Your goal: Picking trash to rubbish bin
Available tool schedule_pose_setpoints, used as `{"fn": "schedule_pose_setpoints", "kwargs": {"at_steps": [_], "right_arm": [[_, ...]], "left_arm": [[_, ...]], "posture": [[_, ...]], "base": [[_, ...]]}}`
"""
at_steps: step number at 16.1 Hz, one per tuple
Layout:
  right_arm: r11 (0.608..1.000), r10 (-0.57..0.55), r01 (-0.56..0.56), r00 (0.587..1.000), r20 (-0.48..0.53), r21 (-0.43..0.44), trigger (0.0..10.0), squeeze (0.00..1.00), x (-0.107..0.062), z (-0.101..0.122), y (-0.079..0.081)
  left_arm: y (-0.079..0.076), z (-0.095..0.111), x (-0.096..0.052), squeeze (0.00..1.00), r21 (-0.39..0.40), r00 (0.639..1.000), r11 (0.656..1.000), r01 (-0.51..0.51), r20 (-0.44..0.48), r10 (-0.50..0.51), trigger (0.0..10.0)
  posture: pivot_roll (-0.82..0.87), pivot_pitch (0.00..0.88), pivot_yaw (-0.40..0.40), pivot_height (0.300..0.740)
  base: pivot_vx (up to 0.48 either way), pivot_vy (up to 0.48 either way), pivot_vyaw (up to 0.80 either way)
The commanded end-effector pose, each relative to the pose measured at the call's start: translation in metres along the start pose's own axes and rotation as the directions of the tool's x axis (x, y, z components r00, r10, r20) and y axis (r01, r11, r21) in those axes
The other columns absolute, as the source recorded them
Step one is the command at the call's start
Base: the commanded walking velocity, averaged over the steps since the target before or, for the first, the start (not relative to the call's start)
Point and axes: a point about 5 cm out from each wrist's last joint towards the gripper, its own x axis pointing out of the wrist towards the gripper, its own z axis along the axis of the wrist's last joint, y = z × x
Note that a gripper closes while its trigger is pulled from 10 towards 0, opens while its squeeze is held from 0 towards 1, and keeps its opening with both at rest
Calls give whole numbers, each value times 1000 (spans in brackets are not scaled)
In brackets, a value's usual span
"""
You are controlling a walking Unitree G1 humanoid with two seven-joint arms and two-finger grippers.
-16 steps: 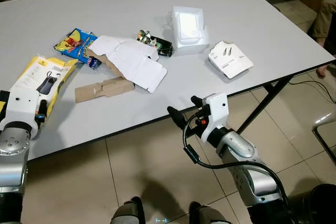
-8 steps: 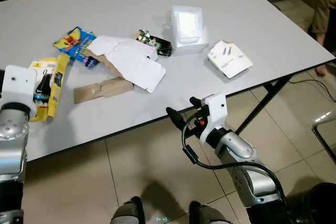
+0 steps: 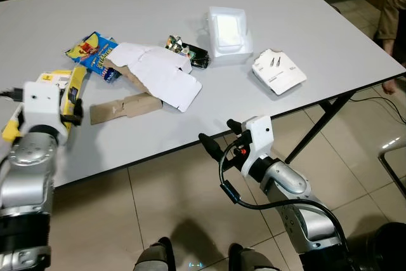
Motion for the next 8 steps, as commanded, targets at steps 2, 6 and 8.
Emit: {"fn": "schedule_pose_setpoints", "kwargs": {"at_steps": [2,6,8], "right_arm": [[1000,28,-28,1000,7,13,10000,0,-2,3,3],[982,157,-158,987,18,99,10000,0,-3,7,19],[974,199,-199,980,12,110,10000,0,-6,5,25]], "left_arm": [[4,-9,4,1000,-33,999,999,-25,-36,24,10000],[5,-19,15,1000,-29,996,999,-18,-89,15,10000],[2,-22,17,0,-34,995,999,-3,-100,-1,10000]], "posture": [[-49,191,25,740],[-55,192,29,740],[-56,194,31,740]], "base": [[0,0,0],[0,0,0],[0,0,0]]}}
